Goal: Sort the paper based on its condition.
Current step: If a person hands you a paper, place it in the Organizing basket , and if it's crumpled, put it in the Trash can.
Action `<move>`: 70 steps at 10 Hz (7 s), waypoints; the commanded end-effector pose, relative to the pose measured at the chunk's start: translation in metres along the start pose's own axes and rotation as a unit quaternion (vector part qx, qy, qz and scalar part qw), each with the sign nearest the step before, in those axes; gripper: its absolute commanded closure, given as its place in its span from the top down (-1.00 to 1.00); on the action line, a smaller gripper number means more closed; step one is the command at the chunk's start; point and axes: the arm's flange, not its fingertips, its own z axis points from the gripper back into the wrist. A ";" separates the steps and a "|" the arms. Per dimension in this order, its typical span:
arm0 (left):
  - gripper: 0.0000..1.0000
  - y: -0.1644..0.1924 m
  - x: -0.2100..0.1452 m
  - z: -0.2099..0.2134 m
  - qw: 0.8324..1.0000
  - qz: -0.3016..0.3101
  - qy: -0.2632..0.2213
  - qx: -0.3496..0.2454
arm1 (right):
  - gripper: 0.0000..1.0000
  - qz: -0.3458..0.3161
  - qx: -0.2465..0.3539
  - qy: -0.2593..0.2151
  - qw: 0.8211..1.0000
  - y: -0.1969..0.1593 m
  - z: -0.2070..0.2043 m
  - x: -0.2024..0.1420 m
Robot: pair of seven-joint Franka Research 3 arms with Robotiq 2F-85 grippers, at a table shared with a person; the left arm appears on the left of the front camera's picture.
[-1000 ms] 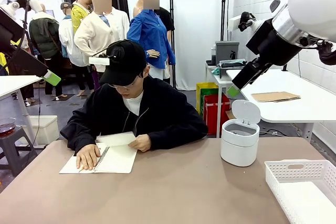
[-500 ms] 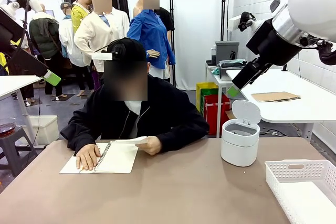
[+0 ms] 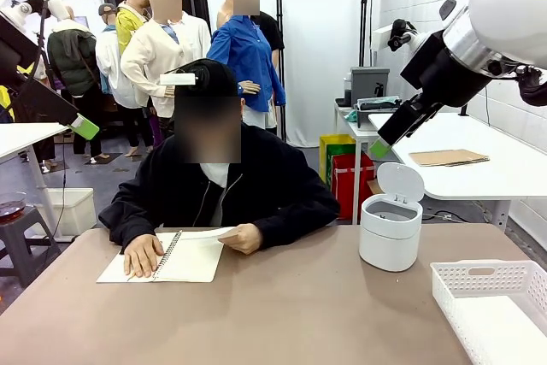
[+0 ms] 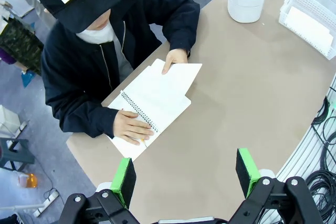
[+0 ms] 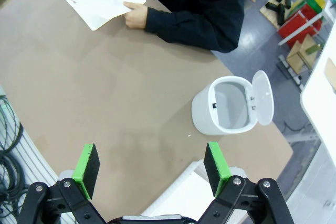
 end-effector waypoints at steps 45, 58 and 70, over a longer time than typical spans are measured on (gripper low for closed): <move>1.00 0.000 0.000 0.000 1.000 -0.001 0.000 0.001 | 1.00 0.444 -0.047 0.040 0.894 0.055 -0.176 0.000; 1.00 0.000 0.000 0.000 1.000 -0.001 0.000 0.001 | -1.00 0.452 -0.038 0.046 0.890 0.060 -0.169 0.008; 1.00 0.000 0.000 0.000 1.000 -0.001 0.000 0.001 | -1.00 0.455 -0.200 0.077 0.864 0.053 -0.074 -0.044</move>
